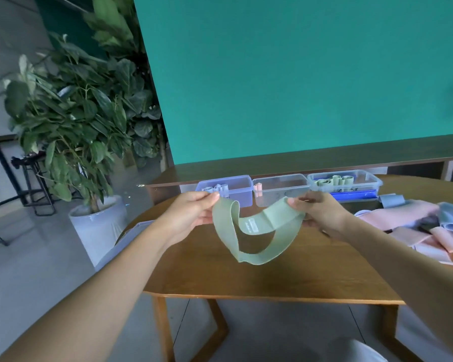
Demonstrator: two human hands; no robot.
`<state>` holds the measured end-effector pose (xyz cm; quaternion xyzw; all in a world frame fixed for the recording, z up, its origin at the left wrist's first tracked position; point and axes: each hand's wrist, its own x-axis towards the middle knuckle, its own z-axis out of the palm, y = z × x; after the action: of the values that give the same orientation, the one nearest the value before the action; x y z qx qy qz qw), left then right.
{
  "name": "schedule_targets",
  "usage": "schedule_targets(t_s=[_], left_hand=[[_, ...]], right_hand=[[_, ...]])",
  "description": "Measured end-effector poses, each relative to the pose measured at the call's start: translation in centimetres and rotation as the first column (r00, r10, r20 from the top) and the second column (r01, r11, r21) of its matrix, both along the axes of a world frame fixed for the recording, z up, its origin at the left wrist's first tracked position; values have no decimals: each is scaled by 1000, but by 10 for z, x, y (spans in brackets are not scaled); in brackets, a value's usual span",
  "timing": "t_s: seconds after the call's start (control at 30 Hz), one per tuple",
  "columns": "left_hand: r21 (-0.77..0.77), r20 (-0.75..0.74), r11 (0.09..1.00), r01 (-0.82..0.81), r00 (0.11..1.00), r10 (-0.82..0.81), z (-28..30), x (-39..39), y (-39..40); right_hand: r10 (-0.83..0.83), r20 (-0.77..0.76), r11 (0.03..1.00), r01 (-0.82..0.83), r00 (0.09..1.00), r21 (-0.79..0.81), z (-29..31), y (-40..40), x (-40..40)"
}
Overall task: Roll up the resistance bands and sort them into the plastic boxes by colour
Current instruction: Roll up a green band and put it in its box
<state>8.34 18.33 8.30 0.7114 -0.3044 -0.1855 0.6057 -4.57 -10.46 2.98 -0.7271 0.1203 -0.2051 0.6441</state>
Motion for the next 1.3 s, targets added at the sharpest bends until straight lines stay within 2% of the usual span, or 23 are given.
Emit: schedule_targets(t_s=[0.07,0.13,0.2,0.3,0.4,0.53,0.67,0.8,0.87,0.93,1.0,1.07,1.17,1.23,1.3], left_hand=[[-55,1,998,19,1000,-19,13,-15,-12],[-100,9,994,46,999,-45,25,-29,-23],[-146,10,988,58,998,-57,35,-41,-31],[-195,-4,977,84,996,-87,45,-54,-39],[-206,-13,975,85,996,-89,53,-60,-42],[-229,-29,971,76,996,-85,60,-64,-39],[-270,-40,961,55,997,-68,63,-66,-35],[-297,-48,954,-23,999,9,68,-68,-30],[-260,-14,965,-28,1000,25,71,-69,-29],[-239,-14,967,-87,996,86,74,-67,-29],[-197,-8,965,-170,985,172,75,-65,-30],[-131,80,967,-220,970,231,76,-65,-31],[-92,154,974,-207,963,219,76,-66,-29],[-41,257,970,-239,936,242,76,-68,-28],[-38,389,946,-321,867,310,77,-70,-26]], right_hand=[[-72,-26,994,70,997,-89,6,7,1],[-167,-48,940,144,985,-308,15,16,0],[-232,31,869,221,972,-442,28,27,-6],[-224,255,902,299,941,-311,46,50,-18],[-182,349,931,275,919,-239,58,76,-32],[-16,304,952,108,953,-288,62,98,-46],[81,231,958,-12,970,-285,59,103,-48],[135,261,961,-62,956,-270,65,105,-53],[201,278,933,-97,939,-346,68,106,-53],[189,283,888,-41,940,-457,70,106,-51],[111,320,832,88,941,-548,73,107,-50],[69,395,766,205,916,-609,79,108,-51],[49,470,670,320,882,-670,90,106,-49],[2,437,667,324,900,-671,96,103,-45],[-48,376,680,306,925,-667,102,102,-43]])
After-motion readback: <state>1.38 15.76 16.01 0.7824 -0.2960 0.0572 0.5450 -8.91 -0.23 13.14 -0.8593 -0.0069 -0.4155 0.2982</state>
